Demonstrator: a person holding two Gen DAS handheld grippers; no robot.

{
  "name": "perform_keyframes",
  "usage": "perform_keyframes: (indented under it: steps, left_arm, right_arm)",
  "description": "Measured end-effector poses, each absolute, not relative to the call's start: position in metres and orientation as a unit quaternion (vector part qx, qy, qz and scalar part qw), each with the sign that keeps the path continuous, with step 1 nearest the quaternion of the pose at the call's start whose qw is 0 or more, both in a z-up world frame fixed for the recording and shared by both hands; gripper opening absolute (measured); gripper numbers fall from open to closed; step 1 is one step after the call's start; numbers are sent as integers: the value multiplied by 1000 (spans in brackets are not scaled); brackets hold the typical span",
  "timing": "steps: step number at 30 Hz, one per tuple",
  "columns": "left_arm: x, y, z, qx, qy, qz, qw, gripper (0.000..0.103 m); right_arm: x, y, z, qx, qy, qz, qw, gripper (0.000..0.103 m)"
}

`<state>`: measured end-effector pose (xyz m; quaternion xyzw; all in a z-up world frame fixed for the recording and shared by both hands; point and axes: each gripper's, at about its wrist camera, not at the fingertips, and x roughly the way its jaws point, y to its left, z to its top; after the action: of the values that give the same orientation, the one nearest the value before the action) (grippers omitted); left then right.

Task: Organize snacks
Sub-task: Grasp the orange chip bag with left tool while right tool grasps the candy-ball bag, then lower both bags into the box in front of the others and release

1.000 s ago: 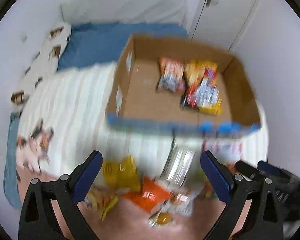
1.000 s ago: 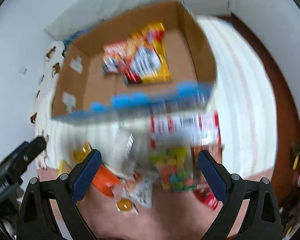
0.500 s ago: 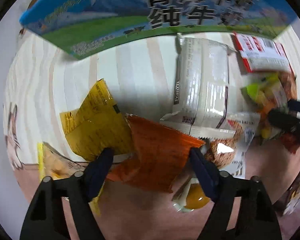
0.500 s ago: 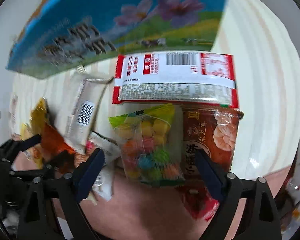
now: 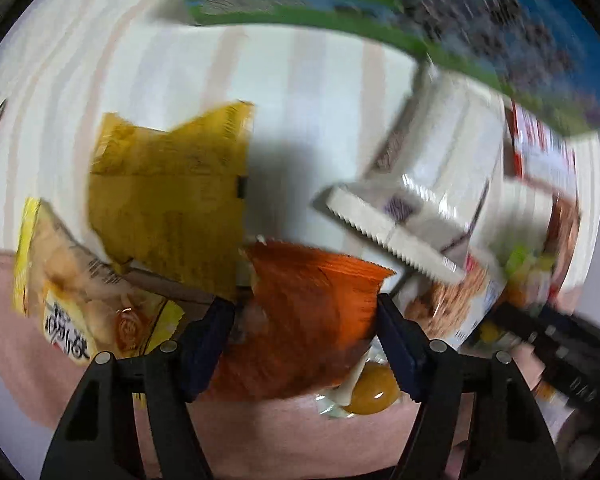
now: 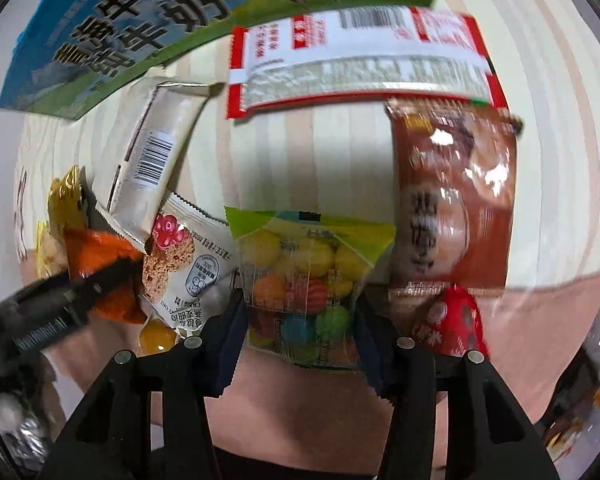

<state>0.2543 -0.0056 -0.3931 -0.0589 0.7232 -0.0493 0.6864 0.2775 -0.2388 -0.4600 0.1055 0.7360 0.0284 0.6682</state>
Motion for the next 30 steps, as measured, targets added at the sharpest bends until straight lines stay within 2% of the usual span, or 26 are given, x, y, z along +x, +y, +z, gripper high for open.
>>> perform_keyframes:
  steps: [2, 4, 5, 7, 10, 14, 17, 21, 23, 25, 26, 27, 30]
  left_arm:
    - [253, -10, -397, -40, 723, -60, 687, 70]
    - [252, -12, -399, -31, 718, -65, 692, 69]
    - [251, -11, -399, -31, 715, -64, 695, 64]
    - [247, -6, -392, -53, 709, -57, 701, 59]
    - [242, 3, -387, -91, 708, -48, 698, 59]
    - [223, 10, -398, -94, 721, -53, 685, 59]
    - [215, 10, -414, -87, 732, -58, 674, 59]
    - [218, 16, -421, -105, 731, -51, 672, 59]
    - [228, 29, -418, -109, 729, -48, 674, 59]
    - [247, 32, -417, -112, 724, -44, 679, 57]
    - [247, 34, -414, -110, 719, -36, 685, 51]
    - [246, 38, -410, -106, 716, -33, 689, 49]
    - [240, 37, -401, -95, 711, -29, 697, 44]
  right_arm:
    - [276, -242, -464, 125, 735, 15, 666, 60]
    - [280, -247, -468, 135, 732, 1, 668, 61]
    - [280, -248, -471, 134, 732, -5, 668, 61]
    - [280, -244, -472, 128, 730, -20, 671, 52]
    - [268, -244, -471, 123, 738, -16, 663, 52]
    - [237, -239, -479, 110, 760, 4, 640, 52]
    - [227, -238, -488, 122, 761, 2, 637, 56]
    - [226, -237, -497, 133, 758, -9, 638, 68]
    - [228, -233, -502, 129, 756, -16, 642, 68]
    - [237, -225, -494, 128, 749, -22, 649, 66]
    - [235, -225, -493, 122, 746, -28, 654, 57]
    - [228, -220, -488, 117, 743, -33, 658, 51]
    - [219, -225, -481, 140, 737, -27, 661, 50]
